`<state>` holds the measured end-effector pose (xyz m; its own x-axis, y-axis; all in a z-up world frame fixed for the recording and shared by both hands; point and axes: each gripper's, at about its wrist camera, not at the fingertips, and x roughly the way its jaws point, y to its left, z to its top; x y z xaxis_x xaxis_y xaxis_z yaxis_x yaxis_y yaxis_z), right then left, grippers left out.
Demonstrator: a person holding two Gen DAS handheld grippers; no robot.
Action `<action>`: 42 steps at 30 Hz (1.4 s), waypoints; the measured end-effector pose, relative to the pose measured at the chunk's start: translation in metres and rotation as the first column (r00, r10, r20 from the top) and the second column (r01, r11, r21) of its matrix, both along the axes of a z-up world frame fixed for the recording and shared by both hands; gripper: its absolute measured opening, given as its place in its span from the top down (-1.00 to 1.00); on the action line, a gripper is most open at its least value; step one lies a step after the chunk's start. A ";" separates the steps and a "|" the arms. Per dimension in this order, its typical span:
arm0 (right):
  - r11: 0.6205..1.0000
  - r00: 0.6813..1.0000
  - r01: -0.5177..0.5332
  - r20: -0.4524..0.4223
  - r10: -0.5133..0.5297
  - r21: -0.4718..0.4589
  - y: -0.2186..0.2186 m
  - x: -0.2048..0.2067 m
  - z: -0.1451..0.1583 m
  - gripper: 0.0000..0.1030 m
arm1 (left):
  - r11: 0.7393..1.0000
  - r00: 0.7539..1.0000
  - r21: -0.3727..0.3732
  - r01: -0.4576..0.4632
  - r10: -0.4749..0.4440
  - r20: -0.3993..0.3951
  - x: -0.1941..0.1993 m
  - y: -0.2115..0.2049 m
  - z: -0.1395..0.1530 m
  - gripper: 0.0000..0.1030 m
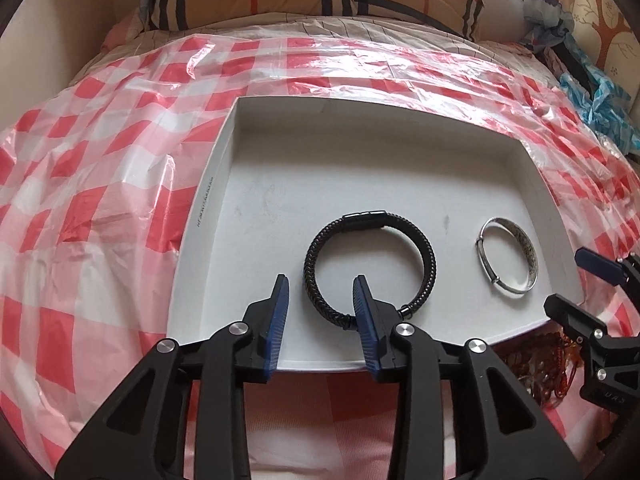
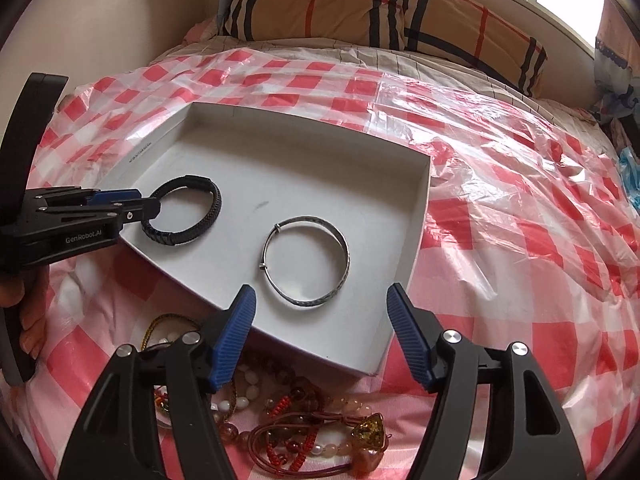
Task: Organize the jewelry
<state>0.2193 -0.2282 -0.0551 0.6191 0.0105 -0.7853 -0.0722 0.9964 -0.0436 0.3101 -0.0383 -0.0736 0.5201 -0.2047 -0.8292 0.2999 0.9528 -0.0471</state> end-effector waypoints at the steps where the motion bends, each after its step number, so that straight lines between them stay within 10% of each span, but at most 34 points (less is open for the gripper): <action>1: 1.000 1.000 0.004 -0.004 -0.004 -0.005 -0.001 0.000 0.000 -0.31 | 1.000 1.000 0.011 0.008 -0.008 -0.006 -0.003 -0.002 -0.001 0.25; 14: 0.998 1.000 0.026 -0.002 -0.026 0.049 -0.024 -0.057 0.024 -0.31 | 0.997 0.997 -0.077 -0.013 0.019 0.075 -0.073 0.015 0.043 0.06; 35: 0.997 0.997 0.009 -0.076 -0.003 0.078 -0.028 -0.100 0.004 -0.31 | 0.939 0.939 0.050 0.341 -0.342 0.027 -0.122 -0.071 0.028 -0.30; 38: 0.996 0.997 0.019 -0.081 -0.012 0.085 -0.034 -0.099 0.000 -0.31 | 0.945 0.945 0.035 0.325 -0.326 0.031 -0.108 -0.068 0.026 -0.27; 42: 0.995 0.996 0.024 -0.085 -0.016 0.093 -0.040 -0.098 -0.004 -0.31 | 0.941 0.942 0.053 0.335 -0.336 0.007 -0.095 -0.065 0.016 0.27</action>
<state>0.1213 -0.2682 -0.0591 0.5515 0.0746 -0.8308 -0.0516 0.9971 0.0552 0.2150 -0.1031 -0.0575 0.4418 -0.3280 -0.8350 0.6032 0.7976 0.0059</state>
